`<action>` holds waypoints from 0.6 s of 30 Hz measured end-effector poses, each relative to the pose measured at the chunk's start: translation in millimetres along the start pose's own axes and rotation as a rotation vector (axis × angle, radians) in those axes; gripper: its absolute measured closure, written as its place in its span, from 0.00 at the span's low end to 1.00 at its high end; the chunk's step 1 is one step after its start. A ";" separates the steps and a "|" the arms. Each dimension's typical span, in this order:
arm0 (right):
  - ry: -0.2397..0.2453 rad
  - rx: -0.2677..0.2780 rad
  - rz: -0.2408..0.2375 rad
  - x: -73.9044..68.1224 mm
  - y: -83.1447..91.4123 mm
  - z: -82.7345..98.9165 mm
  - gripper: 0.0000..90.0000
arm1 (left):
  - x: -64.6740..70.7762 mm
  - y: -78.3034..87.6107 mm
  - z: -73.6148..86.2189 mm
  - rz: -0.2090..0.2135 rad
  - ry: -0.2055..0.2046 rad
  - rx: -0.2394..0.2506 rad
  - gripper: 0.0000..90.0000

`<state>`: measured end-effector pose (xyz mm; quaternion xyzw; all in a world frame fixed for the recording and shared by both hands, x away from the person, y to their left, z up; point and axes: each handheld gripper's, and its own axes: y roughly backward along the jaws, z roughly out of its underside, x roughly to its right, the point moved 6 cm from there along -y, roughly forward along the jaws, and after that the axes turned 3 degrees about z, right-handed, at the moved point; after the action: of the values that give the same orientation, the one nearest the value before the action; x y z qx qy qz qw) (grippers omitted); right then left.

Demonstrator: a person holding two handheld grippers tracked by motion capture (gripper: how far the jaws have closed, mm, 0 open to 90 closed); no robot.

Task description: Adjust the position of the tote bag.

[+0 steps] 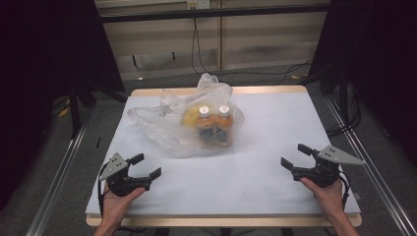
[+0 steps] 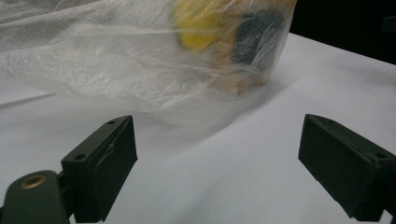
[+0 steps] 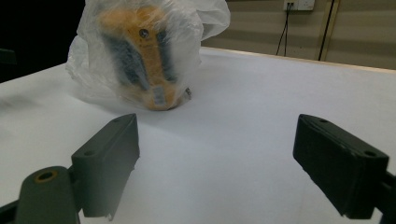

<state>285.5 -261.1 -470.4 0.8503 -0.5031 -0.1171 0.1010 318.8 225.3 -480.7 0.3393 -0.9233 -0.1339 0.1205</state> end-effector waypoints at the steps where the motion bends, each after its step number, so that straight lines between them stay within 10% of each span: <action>1: 0.003 -0.002 0.000 0.2 -0.1 0.2 0.16 | 0.2 -0.3 0.1 0.000 0.000 -0.002 0.14; 18: -0.022 -0.073 -0.131 -15.2 -3.3 -1.2 0.41 | 6.2 -1.4 -3.2 0.056 -0.020 -0.016 0.40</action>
<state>281.5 -246.2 -468.8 0.8757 -0.4430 -0.1510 0.1182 316.0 219.6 -477.3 0.3110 -0.9324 -0.1413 0.1179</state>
